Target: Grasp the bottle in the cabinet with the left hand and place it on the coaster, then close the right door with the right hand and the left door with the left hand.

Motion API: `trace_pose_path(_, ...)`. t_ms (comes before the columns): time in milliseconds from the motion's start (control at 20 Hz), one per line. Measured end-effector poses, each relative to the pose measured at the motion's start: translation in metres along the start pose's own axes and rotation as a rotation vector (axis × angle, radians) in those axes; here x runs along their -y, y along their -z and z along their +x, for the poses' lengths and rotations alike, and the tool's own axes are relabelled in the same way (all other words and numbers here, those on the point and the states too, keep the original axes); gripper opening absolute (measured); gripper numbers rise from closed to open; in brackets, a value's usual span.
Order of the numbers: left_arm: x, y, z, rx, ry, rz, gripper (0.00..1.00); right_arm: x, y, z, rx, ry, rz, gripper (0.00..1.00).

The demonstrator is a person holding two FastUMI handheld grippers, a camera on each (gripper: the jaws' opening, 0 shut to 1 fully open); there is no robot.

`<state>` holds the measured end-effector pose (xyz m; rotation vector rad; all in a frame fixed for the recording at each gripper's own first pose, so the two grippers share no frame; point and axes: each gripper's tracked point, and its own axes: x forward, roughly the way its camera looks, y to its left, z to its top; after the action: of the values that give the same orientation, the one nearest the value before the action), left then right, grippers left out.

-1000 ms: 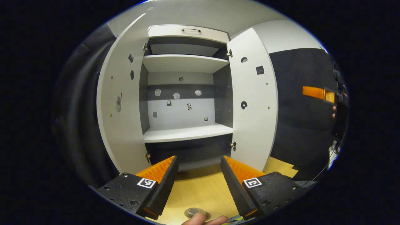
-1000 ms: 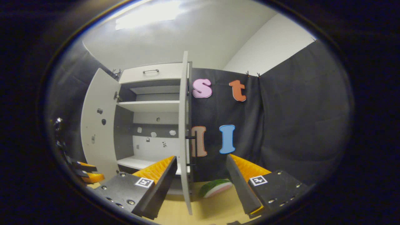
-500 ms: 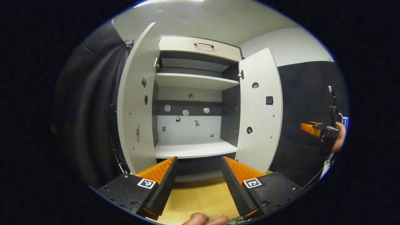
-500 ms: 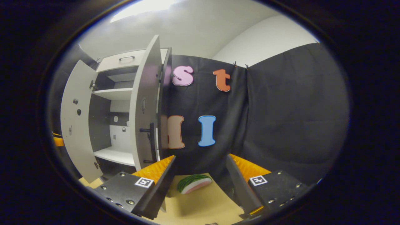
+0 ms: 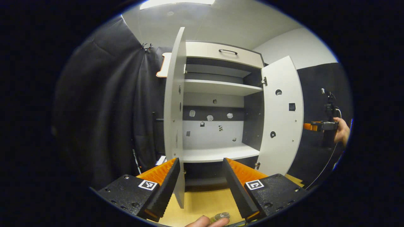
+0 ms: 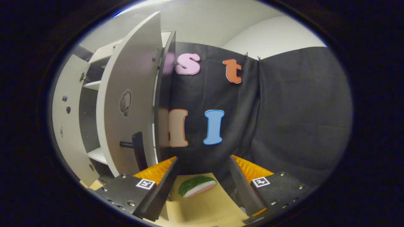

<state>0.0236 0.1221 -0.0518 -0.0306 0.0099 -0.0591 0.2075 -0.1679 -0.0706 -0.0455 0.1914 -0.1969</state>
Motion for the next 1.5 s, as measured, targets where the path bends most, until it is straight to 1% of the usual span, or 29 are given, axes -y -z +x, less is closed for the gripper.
trace_pose_path(50, -0.008, -0.002, -0.003, 0.009, -0.013, -0.005, 0.86, -0.014, 0.003, 0.006, -0.005, -0.017, 0.003, 0.96)
trace_pose_path(100, -0.012, -0.006, -0.007, 0.021, -0.015, -0.019, 0.86, -0.026, 0.008, 0.009, -0.027, -0.012, -0.001, 0.93)
trace_pose_path(150, -0.017, -0.008, -0.012, 0.028, -0.018, -0.028, 0.86, -0.032, 0.004, 0.0, -0.012, -0.009, 0.011, 0.91)
trace_pose_path(250, -0.027, -0.011, -0.018, 0.04, -0.037, -0.033, 0.87, -0.038, 0.007, -0.002, -0.034, -0.026, 0.022, 0.82)
trace_pose_path(300, -0.03, -0.012, -0.02, 0.041, -0.041, -0.03, 0.86, -0.044, 0.008, -0.001, -0.045, -0.042, 0.032, 0.86)
trace_pose_path(450, -0.03, -0.012, -0.017, 0.029, -0.045, -0.023, 0.9, -0.058, 0.009, -0.007, -0.05, -0.069, 0.044, 0.83)
trace_pose_path(500, -0.028, -0.013, -0.014, 0.028, -0.04, -0.021, 0.85, -0.063, 0.009, -0.009, -0.049, -0.076, 0.043, 0.83)
trace_pose_path(550, -0.025, -0.013, -0.012, 0.024, -0.029, -0.018, 0.85, -0.07, 0.009, -0.01, -0.05, -0.089, 0.044, 0.83)
trace_pose_path(600, -0.022, -0.015, -0.01, 0.027, -0.021, -0.018, 0.9, -0.08, 0.009, -0.011, -0.054, -0.105, 0.048, 0.83)
trace_pose_path(750, -0.016, -0.016, -0.004, 0.03, -0.001, -0.019, 0.9, -0.115, 0.01, -0.013, -0.053, -0.182, 0.059, 0.83)
trace_pose_path(850, -0.017, -0.013, -0.003, 0.024, 0.0, -0.023, 0.9, -0.128, 0.008, -0.012, -0.038, -0.203, 0.062, 0.83)
trace_pose_path(950, -0.021, -0.012, -0.003, 0.025, -0.004, -0.029, 0.9, -0.137, 0.006, -0.01, -0.014, -0.199, 0.052, 0.83)
trace_pose_path(1000, -0.024, -0.01, -0.003, 0.019, -0.007, -0.032, 0.9, -0.141, 0.007, -0.01, -0.005, -0.196, 0.047, 0.86)
trace_pose_path(1100, -0.033, -0.006, -0.004, 0.011, -0.021, -0.036, 0.9, -0.149, 0.005, -0.009, 0.005, -0.203, 0.045, 0.86)
trace_pose_path(1150, -0.038, -0.004, -0.005, 0.007, -0.028, -0.038, 0.9, -0.15, 0.006, -0.008, 0.011, -0.199, 0.05, 0.86)
trace_pose_path(1200, -0.042, -0.001, -0.005, 0.0, -0.033, -0.041, 0.9, -0.151, 0.006, -0.007, 0.019, -0.189, 0.06, 0.89)
trace_pose_path(1250, -0.046, 0.001, -0.006, -0.005, -0.037, -0.045, 0.9, -0.15, 0.006, -0.004, 0.026, -0.171, 0.07, 0.89)
trace_pose_path(1350, -0.052, 0.008, -0.007, -0.02, -0.044, -0.046, 0.9, -0.157, 0.008, -0.002, 0.032, -0.161, 0.079, 0.89)
trace_pose_path(1500, -0.064, 0.017, -0.006, -0.035, -0.054, -0.034, 0.9, -0.177, 0.012, -0.002, 0.037, -0.186, 0.091, 0.89)
